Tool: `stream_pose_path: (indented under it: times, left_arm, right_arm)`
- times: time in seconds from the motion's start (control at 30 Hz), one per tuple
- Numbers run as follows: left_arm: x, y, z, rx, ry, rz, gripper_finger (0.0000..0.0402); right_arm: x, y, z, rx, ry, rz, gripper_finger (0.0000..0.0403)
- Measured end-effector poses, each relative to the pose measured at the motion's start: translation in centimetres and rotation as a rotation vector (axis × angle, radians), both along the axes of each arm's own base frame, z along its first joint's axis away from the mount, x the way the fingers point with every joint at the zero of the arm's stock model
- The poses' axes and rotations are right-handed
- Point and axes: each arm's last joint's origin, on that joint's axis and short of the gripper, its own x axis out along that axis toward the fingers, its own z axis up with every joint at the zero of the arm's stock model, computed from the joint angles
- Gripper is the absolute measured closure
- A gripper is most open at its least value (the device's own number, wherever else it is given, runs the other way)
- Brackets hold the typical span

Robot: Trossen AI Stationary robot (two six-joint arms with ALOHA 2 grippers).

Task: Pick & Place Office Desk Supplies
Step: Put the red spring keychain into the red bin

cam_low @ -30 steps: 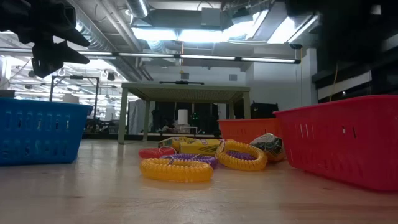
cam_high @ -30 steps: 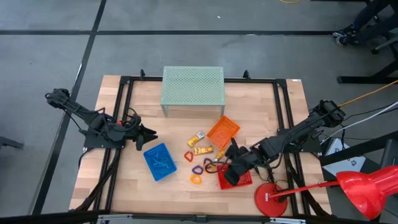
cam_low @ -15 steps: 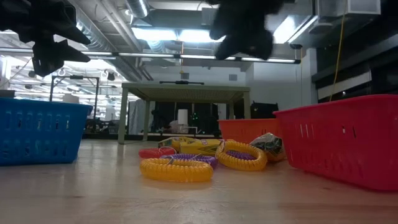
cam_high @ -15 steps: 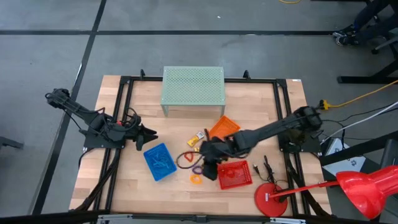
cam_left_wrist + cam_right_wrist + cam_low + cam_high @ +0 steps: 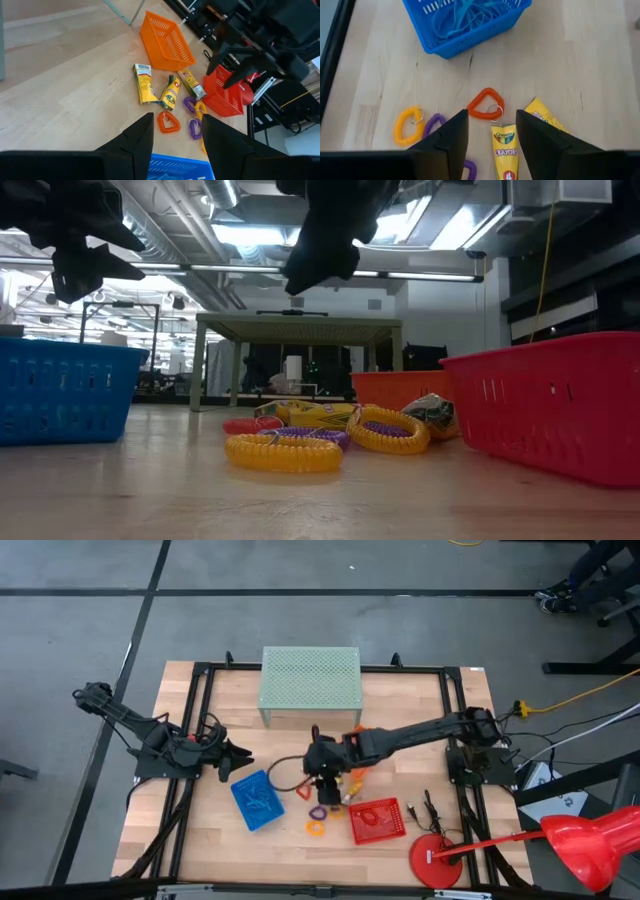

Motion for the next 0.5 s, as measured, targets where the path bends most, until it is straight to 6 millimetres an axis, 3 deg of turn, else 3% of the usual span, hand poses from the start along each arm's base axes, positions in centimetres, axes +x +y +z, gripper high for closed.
stream_pose_path:
  times: [0.2,0.5]
  left_arm:
    - [0.0,0.0,0.0,0.005,0.001,-0.002,0.0241]
    - [0.0,0.0,0.0,0.012,0.0,0.002,0.0241]
  right_arm:
    - [0.8,-1.2,-2.0,0.047,0.067,-0.008,0.0244]
    - [2.1,0.1,-5.7,0.098,0.128,-0.026,0.0245]
